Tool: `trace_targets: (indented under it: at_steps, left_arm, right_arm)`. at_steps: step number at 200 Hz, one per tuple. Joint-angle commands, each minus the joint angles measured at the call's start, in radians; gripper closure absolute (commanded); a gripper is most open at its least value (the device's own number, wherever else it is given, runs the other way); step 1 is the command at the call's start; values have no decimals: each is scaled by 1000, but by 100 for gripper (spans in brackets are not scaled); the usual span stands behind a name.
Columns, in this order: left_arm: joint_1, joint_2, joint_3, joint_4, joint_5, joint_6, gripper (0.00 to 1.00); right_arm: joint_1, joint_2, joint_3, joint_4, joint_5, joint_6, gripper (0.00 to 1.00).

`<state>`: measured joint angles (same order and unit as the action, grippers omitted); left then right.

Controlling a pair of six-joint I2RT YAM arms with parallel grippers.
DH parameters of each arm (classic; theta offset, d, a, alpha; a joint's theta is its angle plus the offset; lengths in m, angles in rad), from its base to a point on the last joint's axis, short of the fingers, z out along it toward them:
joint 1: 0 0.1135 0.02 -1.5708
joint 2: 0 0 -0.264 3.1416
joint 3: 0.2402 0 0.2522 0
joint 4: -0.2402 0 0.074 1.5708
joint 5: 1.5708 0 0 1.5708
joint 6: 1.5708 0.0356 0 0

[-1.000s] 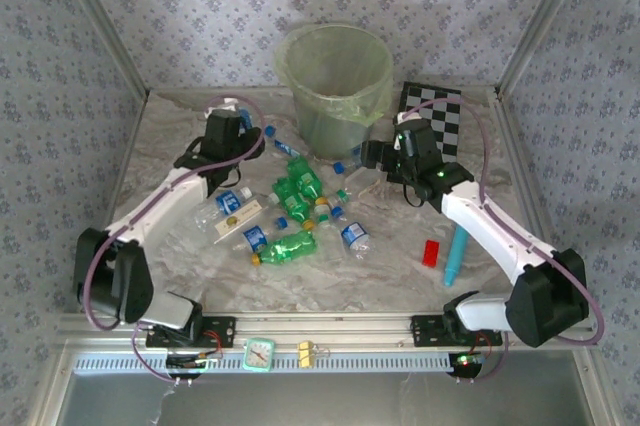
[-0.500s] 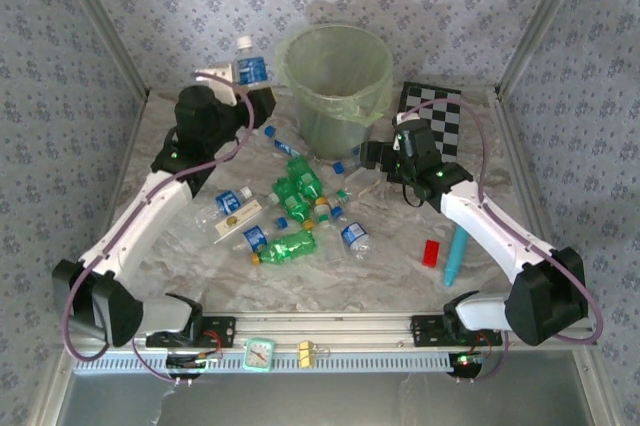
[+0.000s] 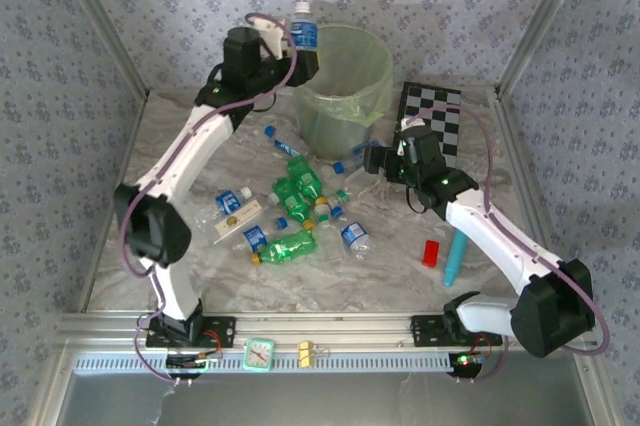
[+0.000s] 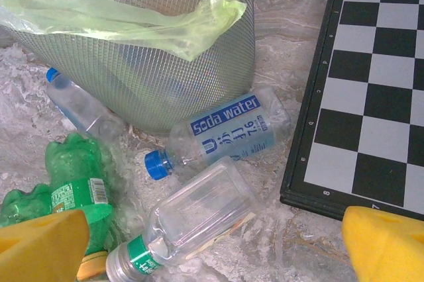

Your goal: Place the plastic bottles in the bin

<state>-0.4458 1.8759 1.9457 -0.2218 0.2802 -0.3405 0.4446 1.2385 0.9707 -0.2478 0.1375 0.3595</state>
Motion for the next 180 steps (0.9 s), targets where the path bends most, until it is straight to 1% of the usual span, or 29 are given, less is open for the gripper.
trace_targets:
  at_steps: [1, 21, 36, 55, 84, 95, 156, 180]
  left_arm:
    - [-20, 117, 232, -213, 60, 19, 37]
    - [-33, 248, 420, -356, 76, 37, 38]
    - [-47, 315, 499, -416, 62, 54, 39]
    - [-60, 358, 524, -429, 37, 64, 38]
    - [-73, 380, 526, -427, 2, 76, 36]
    - [-76, 382, 526, -430, -8, 80, 34]
    - [-82, 359, 530, -430, -34, 90, 10]
    - [-89, 329, 526, -418, -41, 88, 5]
  right_arm:
    - [1, -31, -18, 4, 23, 19, 0]
    - [-2, -42, -28, 4, 28, 20, 0]
    - [-4, -47, -28, 11, 27, 19, 0]
    - [-3, -51, -22, 18, 22, 16, 0]
    - [-4, -50, -19, 26, 22, 15, 0]
    - [-5, -47, -20, 26, 21, 16, 0]
    - [-6, -38, -31, 17, 19, 31, 0]
    - [-4, -32, -30, 16, 16, 46, 0]
